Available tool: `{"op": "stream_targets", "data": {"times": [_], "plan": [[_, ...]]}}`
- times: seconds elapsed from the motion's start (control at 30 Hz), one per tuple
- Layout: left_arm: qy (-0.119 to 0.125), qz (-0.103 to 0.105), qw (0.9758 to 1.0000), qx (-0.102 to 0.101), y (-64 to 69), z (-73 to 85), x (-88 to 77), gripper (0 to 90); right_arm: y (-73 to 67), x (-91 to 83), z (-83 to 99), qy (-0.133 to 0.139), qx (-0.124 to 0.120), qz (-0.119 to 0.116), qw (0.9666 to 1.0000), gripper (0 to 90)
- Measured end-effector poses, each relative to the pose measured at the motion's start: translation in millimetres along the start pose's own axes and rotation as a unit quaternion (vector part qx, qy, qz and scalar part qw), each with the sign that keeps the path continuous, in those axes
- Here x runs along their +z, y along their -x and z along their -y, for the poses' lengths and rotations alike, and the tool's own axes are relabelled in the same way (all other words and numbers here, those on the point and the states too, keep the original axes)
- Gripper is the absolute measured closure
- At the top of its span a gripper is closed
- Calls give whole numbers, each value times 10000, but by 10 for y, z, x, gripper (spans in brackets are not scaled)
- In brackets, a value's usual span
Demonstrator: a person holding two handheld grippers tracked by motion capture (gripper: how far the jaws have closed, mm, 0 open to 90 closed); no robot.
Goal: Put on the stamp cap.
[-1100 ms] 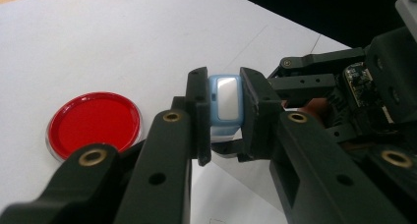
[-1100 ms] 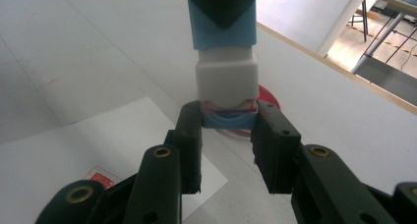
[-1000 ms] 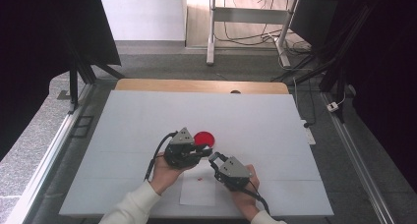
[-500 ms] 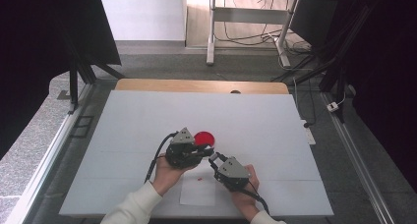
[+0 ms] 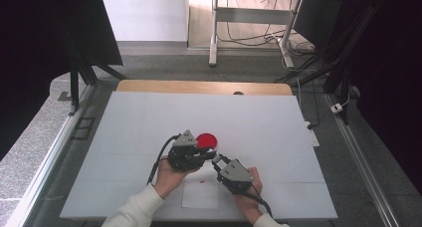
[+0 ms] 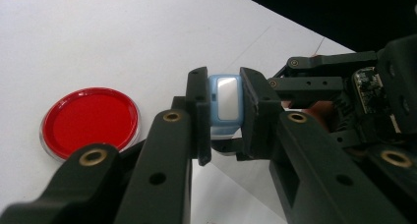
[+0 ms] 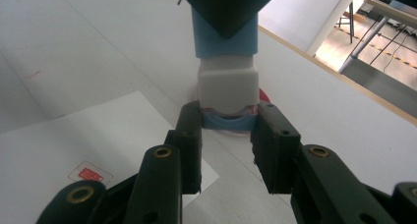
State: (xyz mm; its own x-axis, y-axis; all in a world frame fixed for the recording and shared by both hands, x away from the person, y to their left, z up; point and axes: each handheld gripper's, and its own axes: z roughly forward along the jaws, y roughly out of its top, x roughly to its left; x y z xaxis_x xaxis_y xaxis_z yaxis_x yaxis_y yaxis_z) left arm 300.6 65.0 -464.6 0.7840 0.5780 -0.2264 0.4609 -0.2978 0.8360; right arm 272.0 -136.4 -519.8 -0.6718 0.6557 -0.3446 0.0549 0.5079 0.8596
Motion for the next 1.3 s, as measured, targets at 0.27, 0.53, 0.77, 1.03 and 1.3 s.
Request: {"op": "stream_targets", "data": {"times": [0.27,0.53,0.77,1.03,1.3], "plan": [[111,43,9999,-50,2,12,5,755,13,-13,-7,35,0,-20,10000,656],[141,210,9994,-217,-41,22,-3,755,16,-38,-20,113,14,-49,9999,657],[113,278,9992,-265,-59,42,18,756,0,-40,-22,155,-86,-110,9998,657],[110,269,9991,-293,-62,62,41,757,6,-33,-20,60,-28,-139,9999,656],[80,252,9991,-317,-80,63,36,754,32,-5,-3,-67,-31,-270,9996,653]]}}
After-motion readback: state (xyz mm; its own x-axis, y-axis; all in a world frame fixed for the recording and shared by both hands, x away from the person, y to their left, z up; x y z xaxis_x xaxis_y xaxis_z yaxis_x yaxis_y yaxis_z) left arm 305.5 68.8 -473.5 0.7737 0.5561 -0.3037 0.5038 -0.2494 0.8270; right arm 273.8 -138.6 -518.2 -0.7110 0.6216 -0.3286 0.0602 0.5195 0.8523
